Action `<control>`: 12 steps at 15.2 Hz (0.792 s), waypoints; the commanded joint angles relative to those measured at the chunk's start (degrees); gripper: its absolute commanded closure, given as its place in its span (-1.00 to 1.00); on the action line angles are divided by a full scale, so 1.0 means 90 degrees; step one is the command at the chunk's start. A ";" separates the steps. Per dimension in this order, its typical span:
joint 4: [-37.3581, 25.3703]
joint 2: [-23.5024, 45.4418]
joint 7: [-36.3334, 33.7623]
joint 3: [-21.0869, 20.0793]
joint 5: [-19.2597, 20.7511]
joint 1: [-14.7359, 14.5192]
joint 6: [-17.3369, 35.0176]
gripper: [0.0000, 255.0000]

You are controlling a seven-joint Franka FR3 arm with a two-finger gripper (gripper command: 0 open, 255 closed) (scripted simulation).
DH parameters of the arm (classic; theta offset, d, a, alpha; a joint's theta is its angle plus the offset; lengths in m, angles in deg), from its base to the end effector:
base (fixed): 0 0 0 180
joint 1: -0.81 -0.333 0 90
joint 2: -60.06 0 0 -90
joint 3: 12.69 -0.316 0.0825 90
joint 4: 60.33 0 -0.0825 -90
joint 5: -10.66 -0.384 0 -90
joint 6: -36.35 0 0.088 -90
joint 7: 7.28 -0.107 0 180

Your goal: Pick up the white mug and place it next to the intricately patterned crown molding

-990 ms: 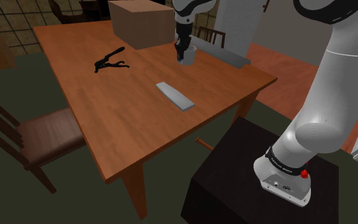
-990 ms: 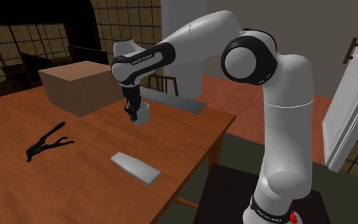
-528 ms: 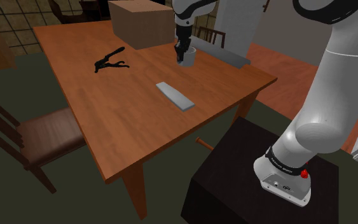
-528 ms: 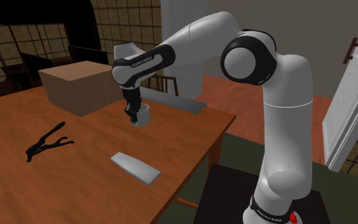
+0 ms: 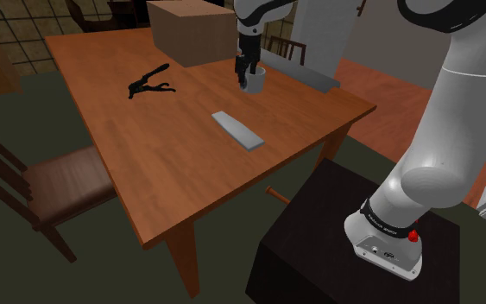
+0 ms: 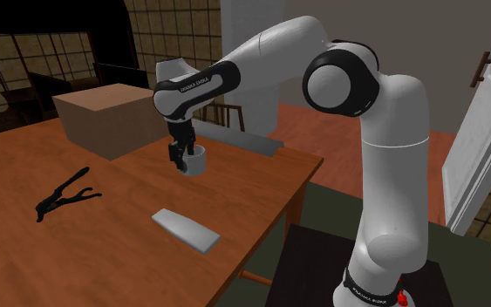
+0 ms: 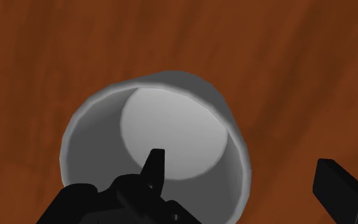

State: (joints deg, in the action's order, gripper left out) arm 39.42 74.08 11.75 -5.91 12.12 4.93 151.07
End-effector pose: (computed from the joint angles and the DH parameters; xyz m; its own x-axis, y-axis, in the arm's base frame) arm 0.6202 -0.1158 0.4359 0.9878 0.1555 -0.0001 0.1552 -0.9864 0.0549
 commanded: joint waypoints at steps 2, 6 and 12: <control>-0.0292 -0.0102 -0.0005 -0.0002 0.0009 -0.0012 -0.0394 -1.00; -0.0587 -0.0167 -0.0008 -0.0005 0.0014 -0.0021 -0.0754 -1.00; -0.0589 -0.0166 -0.0008 -0.0005 0.0014 -0.0021 -0.0755 -1.00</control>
